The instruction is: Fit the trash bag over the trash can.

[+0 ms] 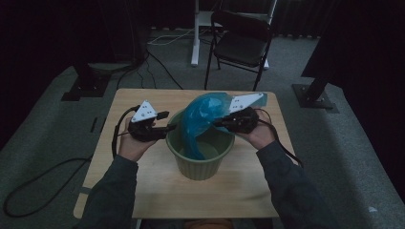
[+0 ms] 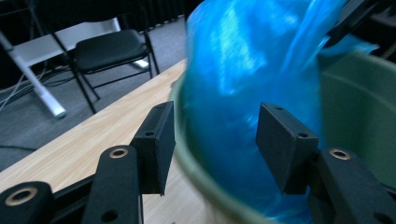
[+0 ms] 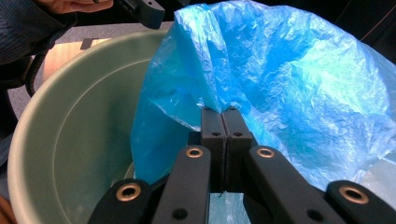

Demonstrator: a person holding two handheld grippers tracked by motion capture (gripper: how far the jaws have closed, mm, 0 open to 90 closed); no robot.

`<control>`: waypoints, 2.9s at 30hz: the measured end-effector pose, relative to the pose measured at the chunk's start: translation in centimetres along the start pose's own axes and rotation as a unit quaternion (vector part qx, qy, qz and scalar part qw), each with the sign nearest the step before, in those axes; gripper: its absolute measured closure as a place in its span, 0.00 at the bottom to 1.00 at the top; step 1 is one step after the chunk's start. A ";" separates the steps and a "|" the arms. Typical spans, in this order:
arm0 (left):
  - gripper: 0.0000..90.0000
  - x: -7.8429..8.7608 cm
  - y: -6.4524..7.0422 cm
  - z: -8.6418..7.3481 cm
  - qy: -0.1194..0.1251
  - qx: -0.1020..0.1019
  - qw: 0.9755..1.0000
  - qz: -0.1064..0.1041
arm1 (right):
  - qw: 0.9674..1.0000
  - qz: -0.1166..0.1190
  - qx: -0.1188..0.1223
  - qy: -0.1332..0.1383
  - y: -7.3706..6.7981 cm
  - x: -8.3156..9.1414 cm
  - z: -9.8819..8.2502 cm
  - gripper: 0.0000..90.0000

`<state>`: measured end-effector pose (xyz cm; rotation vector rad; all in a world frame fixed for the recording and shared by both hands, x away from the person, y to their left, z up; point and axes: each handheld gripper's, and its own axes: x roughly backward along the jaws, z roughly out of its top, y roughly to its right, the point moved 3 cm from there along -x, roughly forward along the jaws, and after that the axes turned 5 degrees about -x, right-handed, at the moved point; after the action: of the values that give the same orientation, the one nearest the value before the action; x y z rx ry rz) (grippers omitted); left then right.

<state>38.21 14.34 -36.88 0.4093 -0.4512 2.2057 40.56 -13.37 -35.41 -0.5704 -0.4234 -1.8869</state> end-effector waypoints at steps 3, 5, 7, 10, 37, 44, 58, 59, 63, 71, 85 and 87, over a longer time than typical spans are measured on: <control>0.52 -0.6 0.6 0.6 -0.009 -0.012 1.000 -0.005 | 1.000 0.000 0.000 0.000 0.0 -0.1 0.0 1.00; 0.52 -1.3 1.1 1.0 -0.016 -0.024 1.000 -0.010 | 1.000 0.003 -0.001 -0.004 0.0 -0.3 0.0 1.00; 0.52 -1.9 1.5 1.4 -0.021 -0.031 0.999 -0.014 | 1.000 0.005 0.000 -0.005 0.0 -0.4 0.0 1.00; 0.52 -2.8 2.1 1.9 -0.025 -0.040 0.999 -0.014 | 1.000 0.006 0.002 -0.004 -0.1 -0.4 0.0 1.00; 0.59 -2.9 3.2 3.0 -0.001 -0.059 0.998 -0.013 | 1.000 0.017 0.013 -0.007 -0.6 -0.1 0.1 1.00; 0.99 -3.1 3.8 2.7 -0.010 -0.075 0.997 -0.036 | 1.000 0.017 0.022 -0.004 -1.0 0.3 0.4 0.91; 0.99 -1.2 2.9 0.5 -0.008 -0.061 0.998 -0.027 | 0.995 -0.072 -0.055 0.047 2.9 3.4 0.2 0.81; 0.99 -1.0 2.9 0.2 -0.006 -0.060 0.998 -0.027 | 0.993 -0.088 -0.063 0.039 3.6 2.9 -0.1 0.80; 0.99 -0.4 3.0 -0.3 -0.005 -0.060 0.998 -0.027 | 0.992 -0.104 -0.063 0.020 4.4 1.8 -0.4 0.77; 0.98 0.1 2.7 -0.9 -0.004 -0.056 0.998 -0.025 | 0.993 -0.104 -0.048 0.018 4.4 0.9 0.1 0.72; 0.90 0.3 2.1 -1.3 -0.011 -0.049 0.999 -0.011 | 0.998 -0.040 -0.035 -0.038 3.9 -0.8 0.1 1.00; 0.88 0.5 2.0 -1.3 -0.010 -0.047 0.999 -0.009 | 0.997 -0.050 -0.033 -0.041 3.9 -0.3 0.0 1.00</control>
<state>36.20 14.06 -38.20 0.3835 -0.5567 2.1550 44.24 -14.59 -35.51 -0.6833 -0.4516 -1.9835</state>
